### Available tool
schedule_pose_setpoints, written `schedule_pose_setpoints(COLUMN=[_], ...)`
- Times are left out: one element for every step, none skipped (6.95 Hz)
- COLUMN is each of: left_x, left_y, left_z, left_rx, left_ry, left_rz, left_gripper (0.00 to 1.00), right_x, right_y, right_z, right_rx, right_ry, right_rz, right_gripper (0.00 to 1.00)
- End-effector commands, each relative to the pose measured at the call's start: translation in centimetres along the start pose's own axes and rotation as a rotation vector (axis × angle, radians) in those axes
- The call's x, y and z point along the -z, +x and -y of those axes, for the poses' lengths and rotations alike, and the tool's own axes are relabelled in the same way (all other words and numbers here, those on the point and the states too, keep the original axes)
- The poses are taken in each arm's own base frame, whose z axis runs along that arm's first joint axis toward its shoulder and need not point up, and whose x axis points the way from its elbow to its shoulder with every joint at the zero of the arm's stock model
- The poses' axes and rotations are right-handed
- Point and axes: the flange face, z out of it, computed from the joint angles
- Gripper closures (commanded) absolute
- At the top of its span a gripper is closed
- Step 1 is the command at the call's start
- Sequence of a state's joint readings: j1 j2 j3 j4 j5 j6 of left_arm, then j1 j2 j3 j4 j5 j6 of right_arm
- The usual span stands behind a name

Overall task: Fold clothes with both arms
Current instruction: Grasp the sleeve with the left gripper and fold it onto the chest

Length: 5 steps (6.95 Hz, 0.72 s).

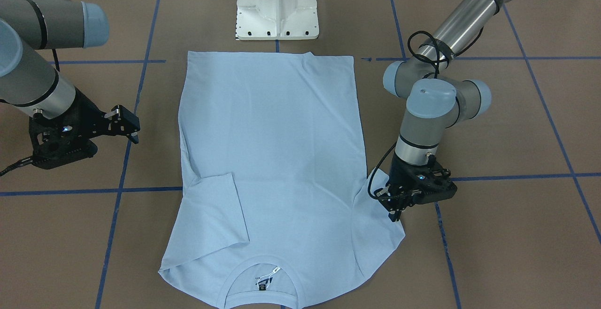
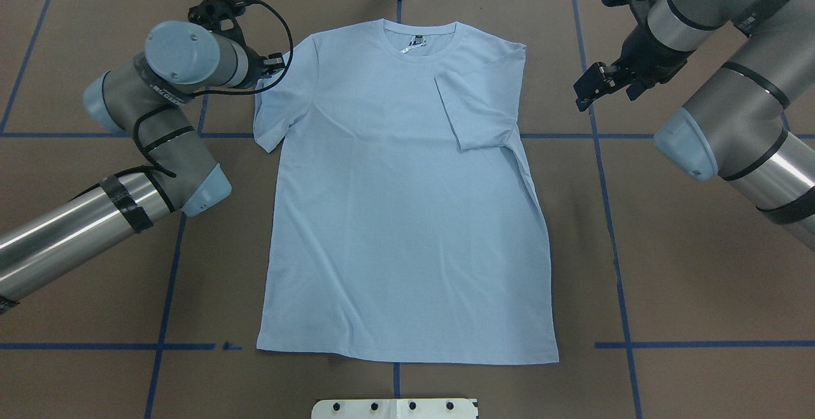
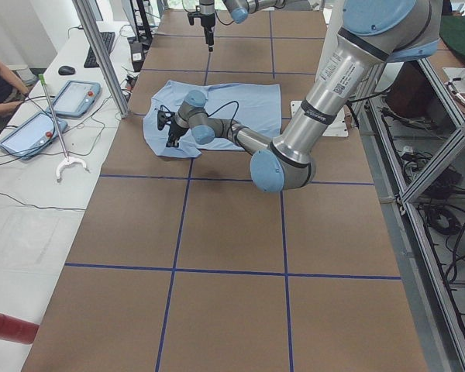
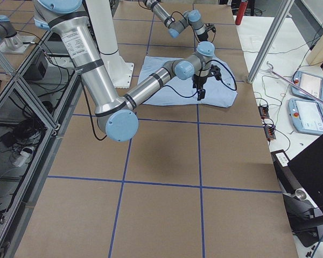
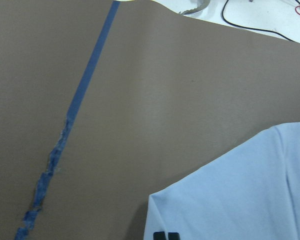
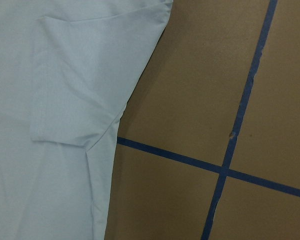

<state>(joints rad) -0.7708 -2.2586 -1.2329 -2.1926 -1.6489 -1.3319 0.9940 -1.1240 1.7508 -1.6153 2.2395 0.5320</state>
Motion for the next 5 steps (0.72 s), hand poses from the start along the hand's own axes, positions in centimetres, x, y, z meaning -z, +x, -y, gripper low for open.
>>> schedule_pose_setpoints(left_x=[-1.8,-2.7,-2.9,-2.6,-2.3], left_y=[11.9,14.1,14.2,14.6,15.1], left_z=[-1.7,-1.3,-1.3,-1.2,-1.1], left_rx=[0.085,0.095,0.097,0.096,0.095], left_ry=[-0.039,-0.042,-0.042,-0.041,-0.039], left_rz=[0.000,0.019,0.017,0.008,-0.010], left_gripper=[1.00,1.00,1.00,1.00,1.00], right_x=[-0.1,-0.1,-0.1,-0.2,-0.3], right_y=[0.3,0.3,0.2,0.2,0.3], right_z=[-0.1,-0.1,-0.1,-0.1,-0.1], right_rx=[-0.005,-0.005,-0.003,-0.004,-0.005], right_ry=[-0.003,-0.003,-0.002,-0.003,-0.004], right_rz=[-0.002,-0.002,-0.003,-0.003,-0.004], right_gripper=[0.00,0.00,0.00,0.00,0.00])
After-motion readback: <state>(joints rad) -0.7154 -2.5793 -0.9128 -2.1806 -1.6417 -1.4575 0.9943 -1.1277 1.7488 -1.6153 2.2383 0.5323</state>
